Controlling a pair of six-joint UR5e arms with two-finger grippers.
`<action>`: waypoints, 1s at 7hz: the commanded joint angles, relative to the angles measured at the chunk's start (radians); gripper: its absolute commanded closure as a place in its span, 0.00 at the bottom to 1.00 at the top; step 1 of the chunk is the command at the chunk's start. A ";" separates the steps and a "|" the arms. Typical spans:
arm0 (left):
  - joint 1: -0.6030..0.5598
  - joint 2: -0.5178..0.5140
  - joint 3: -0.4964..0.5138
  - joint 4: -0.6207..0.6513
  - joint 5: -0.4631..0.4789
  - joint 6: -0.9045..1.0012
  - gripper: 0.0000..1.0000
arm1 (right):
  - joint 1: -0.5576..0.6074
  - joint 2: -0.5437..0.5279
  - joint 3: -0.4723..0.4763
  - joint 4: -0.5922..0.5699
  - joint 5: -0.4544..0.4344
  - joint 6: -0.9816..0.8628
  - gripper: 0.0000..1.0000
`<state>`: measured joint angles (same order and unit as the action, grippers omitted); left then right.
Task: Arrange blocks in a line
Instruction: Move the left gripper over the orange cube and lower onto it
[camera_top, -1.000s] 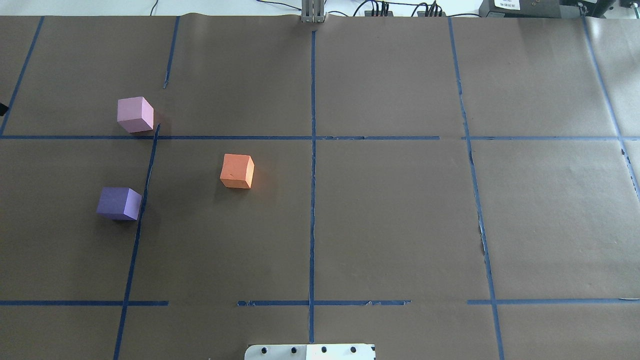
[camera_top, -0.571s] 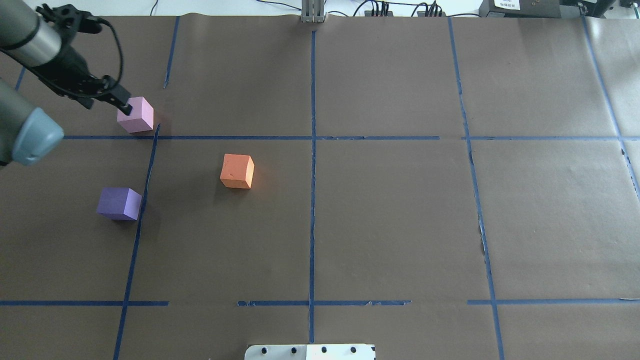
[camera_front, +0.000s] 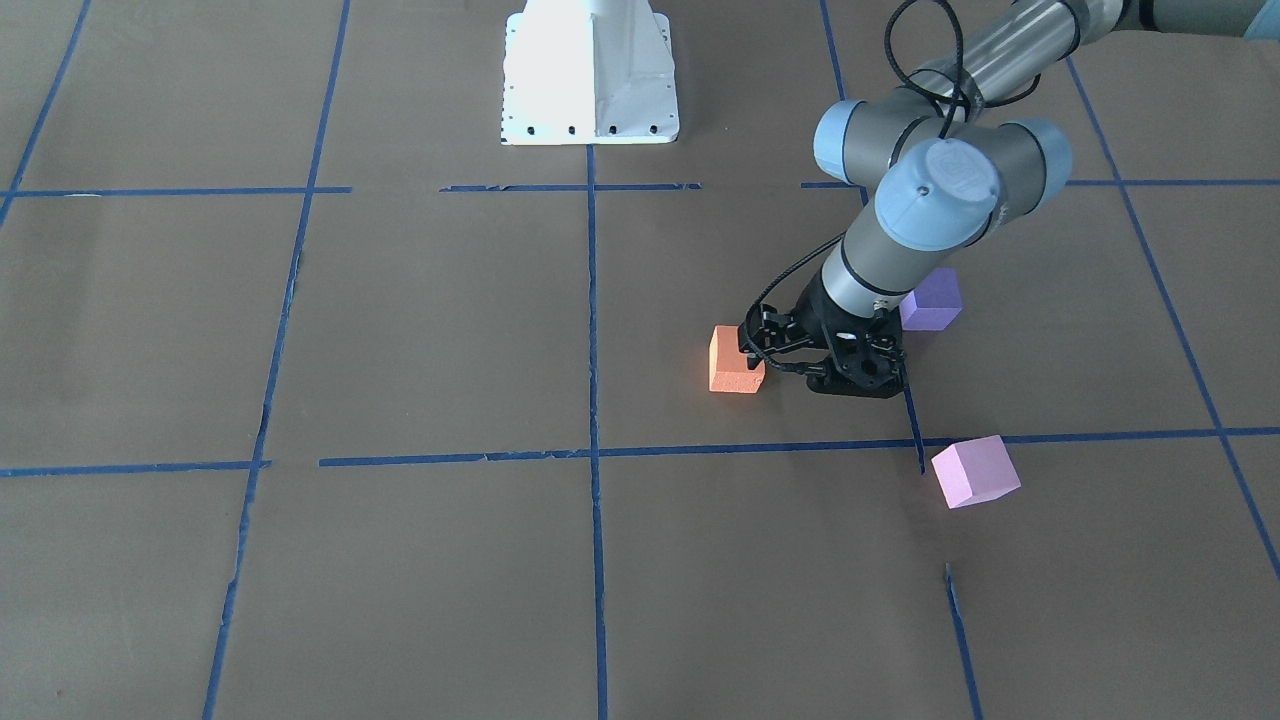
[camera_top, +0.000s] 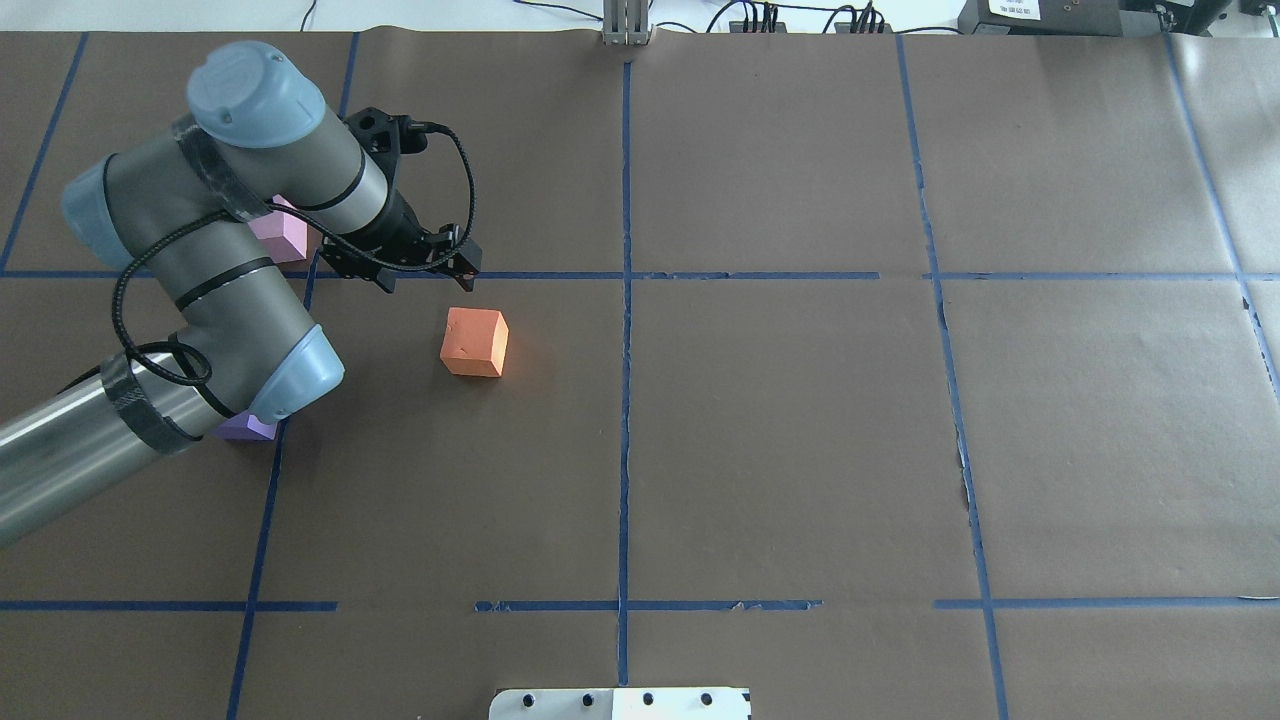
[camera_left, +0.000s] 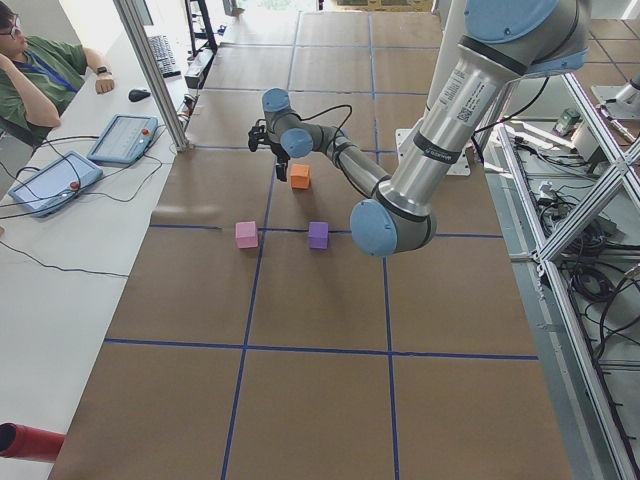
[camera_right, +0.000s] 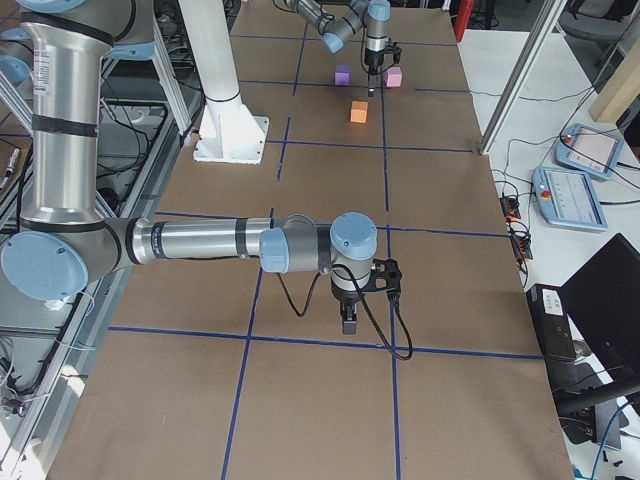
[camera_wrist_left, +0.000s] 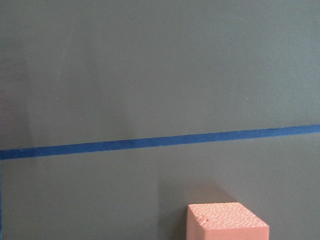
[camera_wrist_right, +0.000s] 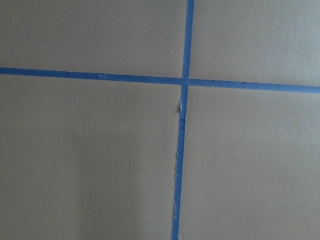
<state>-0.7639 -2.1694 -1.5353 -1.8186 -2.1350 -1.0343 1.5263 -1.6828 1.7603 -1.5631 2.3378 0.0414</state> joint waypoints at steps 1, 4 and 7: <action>0.076 -0.030 0.029 -0.022 0.078 -0.096 0.00 | 0.000 0.000 -0.001 0.000 0.000 0.000 0.00; 0.113 -0.030 0.069 -0.021 0.121 -0.127 0.01 | 0.000 0.000 0.001 0.000 0.000 0.000 0.00; 0.115 -0.030 0.070 -0.016 0.113 -0.122 0.69 | 0.000 0.000 0.001 0.000 0.000 0.000 0.00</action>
<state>-0.6499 -2.1993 -1.4660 -1.8374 -2.0172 -1.1598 1.5263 -1.6828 1.7599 -1.5631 2.3378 0.0414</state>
